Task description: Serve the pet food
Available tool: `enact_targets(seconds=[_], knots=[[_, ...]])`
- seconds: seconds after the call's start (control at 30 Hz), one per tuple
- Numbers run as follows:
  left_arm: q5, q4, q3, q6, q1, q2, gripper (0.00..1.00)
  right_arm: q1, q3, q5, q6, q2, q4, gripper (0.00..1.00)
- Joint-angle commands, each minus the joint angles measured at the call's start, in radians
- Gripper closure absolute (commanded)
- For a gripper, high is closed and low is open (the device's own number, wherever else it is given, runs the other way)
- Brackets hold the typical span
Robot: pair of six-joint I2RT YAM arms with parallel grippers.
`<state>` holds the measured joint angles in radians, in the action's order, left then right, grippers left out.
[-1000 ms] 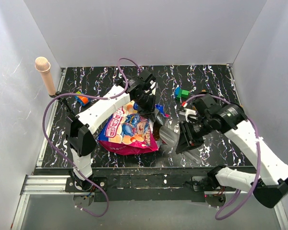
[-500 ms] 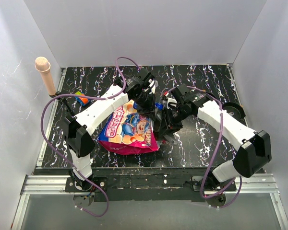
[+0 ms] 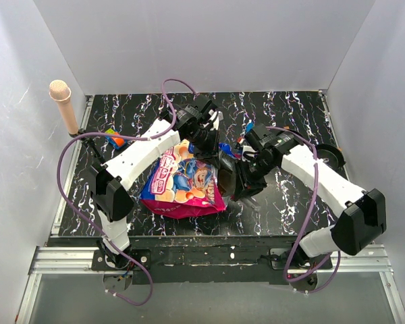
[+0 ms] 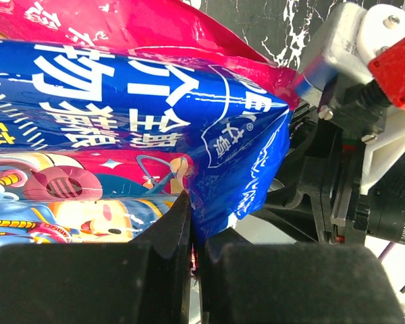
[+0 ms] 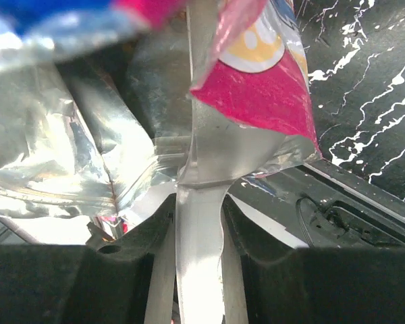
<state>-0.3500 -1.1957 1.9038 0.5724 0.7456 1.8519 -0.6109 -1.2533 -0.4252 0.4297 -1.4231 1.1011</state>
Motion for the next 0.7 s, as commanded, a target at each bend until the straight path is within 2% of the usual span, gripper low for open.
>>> enact_targets(seconds=[0.0, 0.1, 0.23, 0.33, 0.5, 0.67], knots=[[-0.112, 0.085, 0.044, 0.038, 0.001, -0.076, 1.00, 0.008, 0.009, -0.026, 0.033, -0.008, -0.035, 0.99], [-0.098, 0.085, 0.032, 0.053, 0.001, -0.076, 1.00, 0.016, -0.052, -0.001, 0.056, -0.124, 0.054, 0.99], [-0.090, 0.090, 0.002, 0.066, 0.001, -0.074, 1.00, 0.013, -0.064, 0.104, 0.061, -0.109, 0.164, 0.99], [-0.133, 0.120, -0.023, 0.083, 0.003, -0.068, 1.00, 0.013, -0.026, 0.077, 0.050, -0.106, 0.160, 0.99], [-0.225, 0.212, -0.095, 0.167, 0.008, -0.045, 1.00, 0.003, 0.032, -0.070, 0.145, -0.183, -0.054, 0.99], [-0.159, 0.277, -0.135, 0.257, 0.047, -0.004, 1.00, 0.000, -0.039, -0.202, 0.305, -0.466, -0.554, 0.99]])
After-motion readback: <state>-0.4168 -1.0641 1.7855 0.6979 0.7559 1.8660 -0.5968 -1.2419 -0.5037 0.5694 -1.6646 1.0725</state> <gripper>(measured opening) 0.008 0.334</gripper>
